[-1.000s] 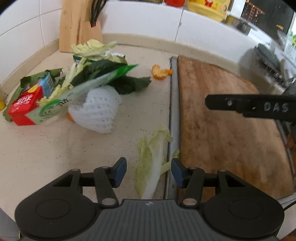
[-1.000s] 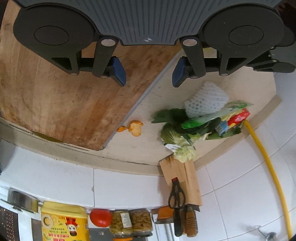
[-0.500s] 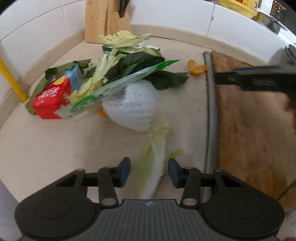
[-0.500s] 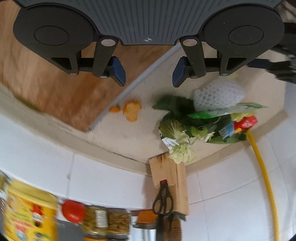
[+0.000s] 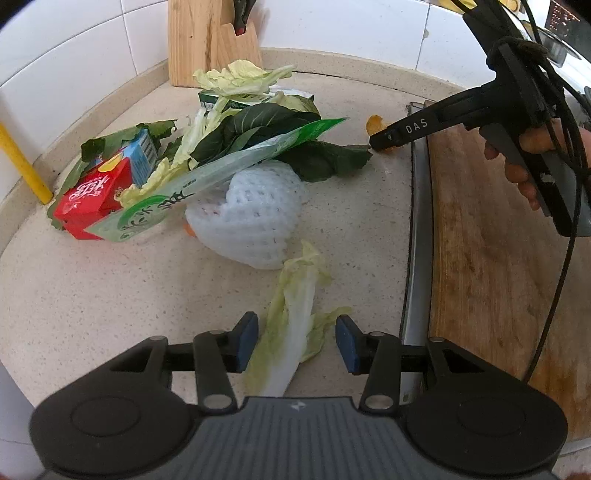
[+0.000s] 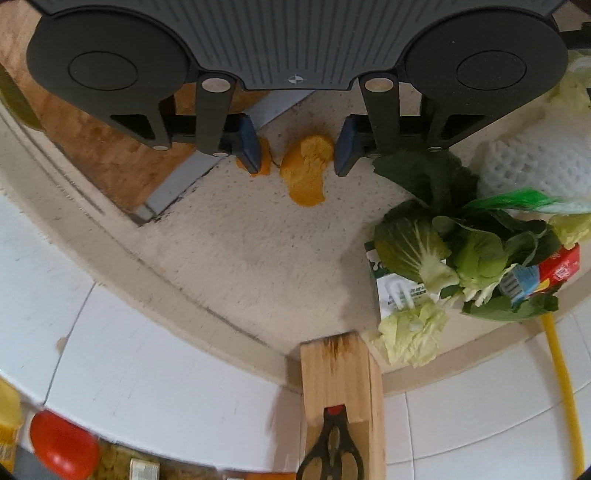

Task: Collect trash
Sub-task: 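Grasp a pale cabbage stalk piece with the left tool while the right tool grasps orange peel, then lift the cabbage piece with the left tool while the right tool lifts the orange peel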

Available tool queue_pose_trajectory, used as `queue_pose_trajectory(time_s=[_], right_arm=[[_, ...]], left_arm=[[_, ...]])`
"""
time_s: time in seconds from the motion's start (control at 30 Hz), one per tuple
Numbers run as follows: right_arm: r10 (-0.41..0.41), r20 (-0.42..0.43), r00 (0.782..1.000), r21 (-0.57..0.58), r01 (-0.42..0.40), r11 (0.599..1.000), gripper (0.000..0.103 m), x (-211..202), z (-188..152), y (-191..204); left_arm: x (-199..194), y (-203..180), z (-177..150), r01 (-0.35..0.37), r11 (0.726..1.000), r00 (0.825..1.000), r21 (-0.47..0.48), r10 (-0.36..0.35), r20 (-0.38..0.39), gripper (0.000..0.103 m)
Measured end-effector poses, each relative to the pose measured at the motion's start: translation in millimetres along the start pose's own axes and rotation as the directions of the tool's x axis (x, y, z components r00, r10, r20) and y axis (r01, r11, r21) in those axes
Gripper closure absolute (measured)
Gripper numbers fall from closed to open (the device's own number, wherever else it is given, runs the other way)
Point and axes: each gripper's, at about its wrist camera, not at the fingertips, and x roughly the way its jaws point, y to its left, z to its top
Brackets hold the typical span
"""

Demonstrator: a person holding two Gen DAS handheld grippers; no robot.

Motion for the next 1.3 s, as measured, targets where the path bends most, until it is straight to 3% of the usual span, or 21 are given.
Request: queue_pose_trajectory(time_s=[0.03, 0.1, 0.2, 0.5, 0.67, 0.8, 0.93, 1.07, 1.17, 1.23, 1.3], right_arm=[[-0.005, -0.007, 1.0, -0.007, 0.005, 1.0, 0.058, 0.0, 0.4, 1.1], [0.014, -0.021, 1.0, 0.019, -0.014, 1.0, 0.081, -2.8, 1.4, 1.6], [0.048, -0.021, 0.999, 0.08, -0.046, 0.996, 0.094, -11.8, -0.7, -0.1], [0.152, 0.045, 0.987, 0.105, -0.156, 0.982, 0.095, -49.4, -19.3, 27.7], [0.217, 0.055, 0.975, 0.115, -0.222, 0.968, 0.095, -64.3, -31.3, 44.7], [0.266, 0.061, 0.962, 0.129, -0.272, 0.954, 0.095, -75.0, -44.6, 59.2], [0.28, 0.063, 0.958, 0.14, -0.286, 0.948, 0.095, -79.6, -54.5, 70.9], [0.278, 0.047, 0.959, 0.165, -0.282, 0.945, 0.094, -79.5, -62.8, 84.2], [0.277, 0.038, 0.96, 0.178, -0.279, 0.944, 0.094, -77.8, -66.9, 91.4], [0.277, 0.043, 0.96, 0.181, -0.281, 0.943, 0.094, -80.1, -69.0, 95.1], [0.275, 0.051, 0.96, 0.181, -0.28, 0.943, 0.093, -84.0, -70.9, 97.0]], left_arm=[[-0.3, 0.6, -0.3, -0.001, 1.0, 1.0, -0.003, 0.001, 0.001, 0.064], [-0.2, 3.7, -0.8, -0.006, 1.0, 1.0, -0.015, 0.006, 0.006, 0.072], [-3.0, 12.7, -2.3, 0.017, 0.999, 1.0, -0.052, -0.017, 0.001, 0.082], [-6.9, 23.2, -8.0, 0.034, 0.995, 0.999, -0.091, -0.034, 0.0, 0.084], [-14.8, 27.9, -13.5, 0.035, 0.994, 0.999, -0.101, -0.034, 0.01, 0.087], [-19.6, 31.9, -17.1, 0.024, 0.993, 1.0, -0.117, -0.022, 0.015, 0.096], [-22.2, 34.1, -24.2, 0.024, 0.994, 1.0, -0.103, -0.023, 0.017, 0.097], [-17.7, 37.2, -28.7, 0.029, 0.995, 0.999, -0.097, -0.027, 0.02, 0.092], [-15.5, 31.4, -26.5, 0.011, 0.999, 0.999, -0.032, -0.01, 0.031, 0.089], [-14.0, 31.9, -24.2, -0.004, 1.0, 1.0, -0.02, 0.005, 0.029, 0.079], [-16.0, 36.1, -23.8, -0.003, 1.0, 1.0, -0.026, 0.004, 0.022, 0.078]])
